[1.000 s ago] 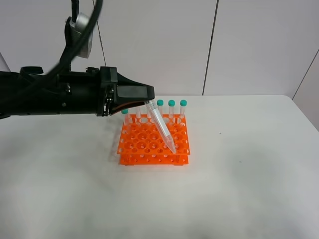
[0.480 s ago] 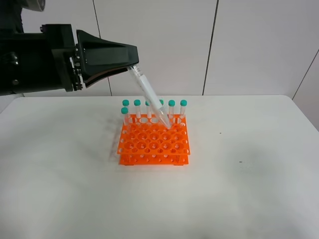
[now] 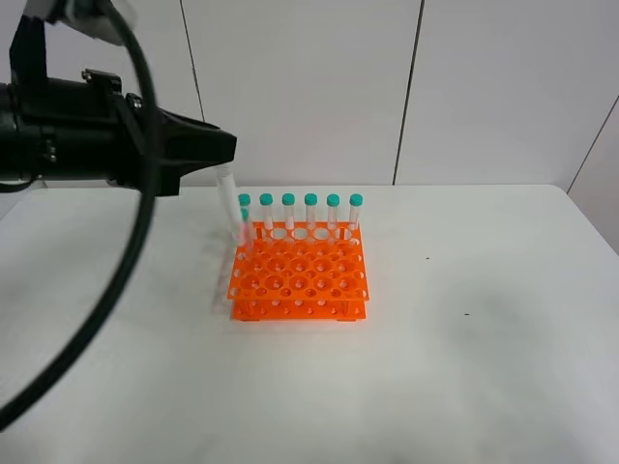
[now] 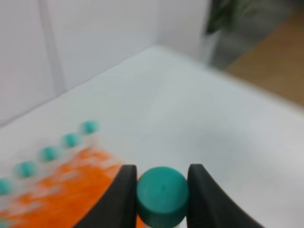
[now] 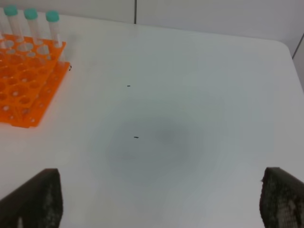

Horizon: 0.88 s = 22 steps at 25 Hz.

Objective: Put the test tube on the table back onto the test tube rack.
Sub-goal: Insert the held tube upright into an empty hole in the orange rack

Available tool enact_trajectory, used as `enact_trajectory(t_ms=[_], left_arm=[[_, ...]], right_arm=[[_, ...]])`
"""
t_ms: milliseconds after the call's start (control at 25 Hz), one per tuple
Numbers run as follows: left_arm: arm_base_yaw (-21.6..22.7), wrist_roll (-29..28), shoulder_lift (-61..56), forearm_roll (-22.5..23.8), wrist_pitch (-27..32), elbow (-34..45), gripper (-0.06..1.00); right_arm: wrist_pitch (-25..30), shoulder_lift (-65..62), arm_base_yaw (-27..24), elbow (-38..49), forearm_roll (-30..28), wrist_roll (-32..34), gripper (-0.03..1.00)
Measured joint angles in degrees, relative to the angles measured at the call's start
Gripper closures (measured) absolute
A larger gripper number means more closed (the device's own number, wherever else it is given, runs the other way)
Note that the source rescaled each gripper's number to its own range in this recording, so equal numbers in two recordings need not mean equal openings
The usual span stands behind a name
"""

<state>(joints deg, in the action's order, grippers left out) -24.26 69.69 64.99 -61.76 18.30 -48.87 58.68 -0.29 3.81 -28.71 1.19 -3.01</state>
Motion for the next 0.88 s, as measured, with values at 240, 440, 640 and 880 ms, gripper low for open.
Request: enact_trajectory(t_ms=[240,440,640,880], left_arm=[[-6.0,-28.2,0.1,34.9,-17.1,-0.1,0.94],[-8.5,-43.8,3.6,46.6,-28.5,-0.1,0.94],[-8.5,-47.3,11.9,49.8,-35.6,-0.1,0.94],[-9.3,-52.1,18.9,52.1,-38.2,-0.1,0.94]], right_arm=[[0.0,0.0,0.0,0.0,0.0,0.0,0.06],[0.0,0.0,0.0,0.0,0.0,0.0,0.06],[0.0,0.0,0.0,0.0,0.1,0.0,0.06],[0.0,0.0,0.0,0.0,0.1,0.0,0.06]])
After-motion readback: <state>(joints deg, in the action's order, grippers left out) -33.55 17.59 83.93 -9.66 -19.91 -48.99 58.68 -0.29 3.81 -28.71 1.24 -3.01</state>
